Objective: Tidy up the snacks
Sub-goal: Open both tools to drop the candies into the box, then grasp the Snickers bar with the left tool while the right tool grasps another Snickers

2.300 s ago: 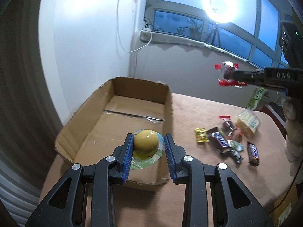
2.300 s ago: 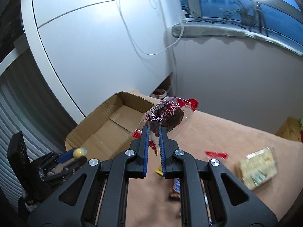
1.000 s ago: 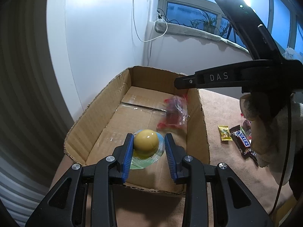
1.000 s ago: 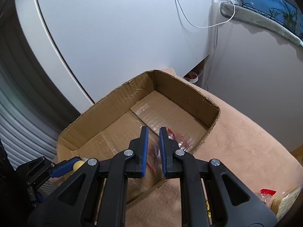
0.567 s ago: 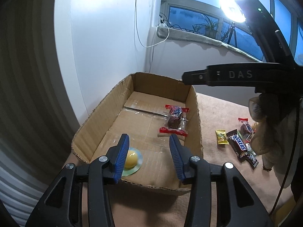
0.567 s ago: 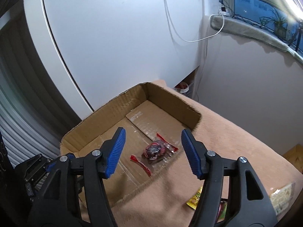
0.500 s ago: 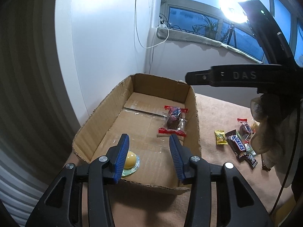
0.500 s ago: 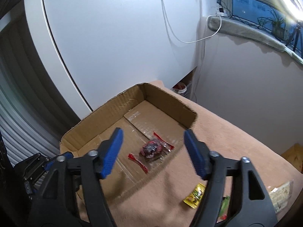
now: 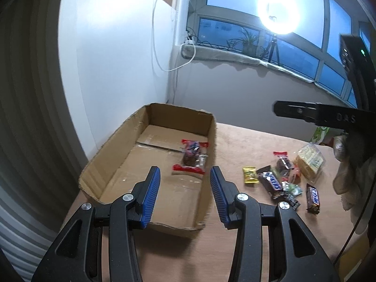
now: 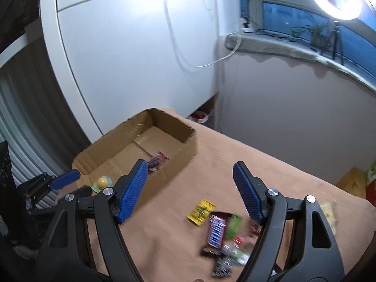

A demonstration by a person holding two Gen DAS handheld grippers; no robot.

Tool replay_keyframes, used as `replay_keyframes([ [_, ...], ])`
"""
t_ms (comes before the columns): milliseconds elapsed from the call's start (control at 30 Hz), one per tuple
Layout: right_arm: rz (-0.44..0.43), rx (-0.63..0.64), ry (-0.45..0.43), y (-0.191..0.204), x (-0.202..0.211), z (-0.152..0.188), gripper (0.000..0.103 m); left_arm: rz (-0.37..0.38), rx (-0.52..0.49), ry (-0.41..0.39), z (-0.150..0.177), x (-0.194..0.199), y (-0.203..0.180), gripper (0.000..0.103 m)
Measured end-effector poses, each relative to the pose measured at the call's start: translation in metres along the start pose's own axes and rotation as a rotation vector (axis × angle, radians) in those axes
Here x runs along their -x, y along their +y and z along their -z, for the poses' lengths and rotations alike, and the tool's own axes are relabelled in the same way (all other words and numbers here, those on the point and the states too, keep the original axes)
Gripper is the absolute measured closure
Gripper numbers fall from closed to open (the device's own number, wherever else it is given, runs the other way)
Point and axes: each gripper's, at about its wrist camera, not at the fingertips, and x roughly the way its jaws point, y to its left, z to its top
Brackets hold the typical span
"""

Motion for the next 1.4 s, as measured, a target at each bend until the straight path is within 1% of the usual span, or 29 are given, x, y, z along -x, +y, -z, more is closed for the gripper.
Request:
replay_keyframes([
  [233, 0.092, -0.052, -0.003, -0.042, 0.037, 0.025, 0.025, 0.040, -0.015, 0.005, 0.002, -0.003, -0.023, 0.060],
  [367, 0.128, -0.102, 0.007, -0.071, 0.055, 0.040, 0.025, 0.064, -0.036, 0.014, 0.006, -0.005, -0.039, 0.060],
  [600, 0.185, -0.160, 0.012, -0.111, 0.083, 0.066, 0.025, 0.097, -0.064, 0.030, 0.009, -0.009, -0.063, 0.060],
  [700, 0.192, -0.197, 0.023, -0.125, 0.091, 0.079, 0.025, 0.114, -0.073, 0.041, 0.011, -0.012, -0.071, 0.060],
  [833, 0.170, -0.248, 0.057, -0.137, 0.095, 0.097, 0.025, 0.135, -0.088, 0.058, 0.012, -0.019, -0.083, 0.060],
  [1000, 0.151, -0.286, 0.107, -0.137, 0.089, 0.117, 0.025, 0.172, -0.096, 0.085, 0.015, -0.030, -0.097, 0.060],
  [1167, 0.108, -0.328, 0.172, -0.131, 0.075, 0.137, 0.026, 0.210, -0.111, 0.120, 0.016, -0.044, -0.110, 0.060],
  [1200, 0.095, -0.336, 0.190, -0.129, 0.071, 0.142, 0.031, 0.221, -0.110, 0.135, 0.017, -0.050, -0.113, 0.060],
  [1233, 0.086, -0.341, 0.200, -0.127, 0.069, 0.145, 0.040, 0.228, -0.110, 0.143, 0.017, -0.053, -0.115, 0.061],
  [1267, 0.078, -0.346, 0.215, -0.126, 0.065, 0.148, 0.044, 0.233, -0.110, 0.149, 0.018, -0.056, -0.116, 0.061],
  [1300, 0.065, -0.356, 0.235, -0.124, 0.060, 0.152, 0.049, 0.244, -0.111, 0.161, 0.019, -0.061, -0.119, 0.066],
  [1367, 0.043, -0.375, 0.263, -0.123, 0.053, 0.157, 0.053, 0.259, -0.111, 0.181, 0.021, -0.068, -0.123, 0.070],
  [1400, 0.032, -0.386, 0.277, -0.122, 0.049, 0.161, 0.058, 0.269, -0.112, 0.190, 0.021, -0.071, -0.125, 0.073],
])
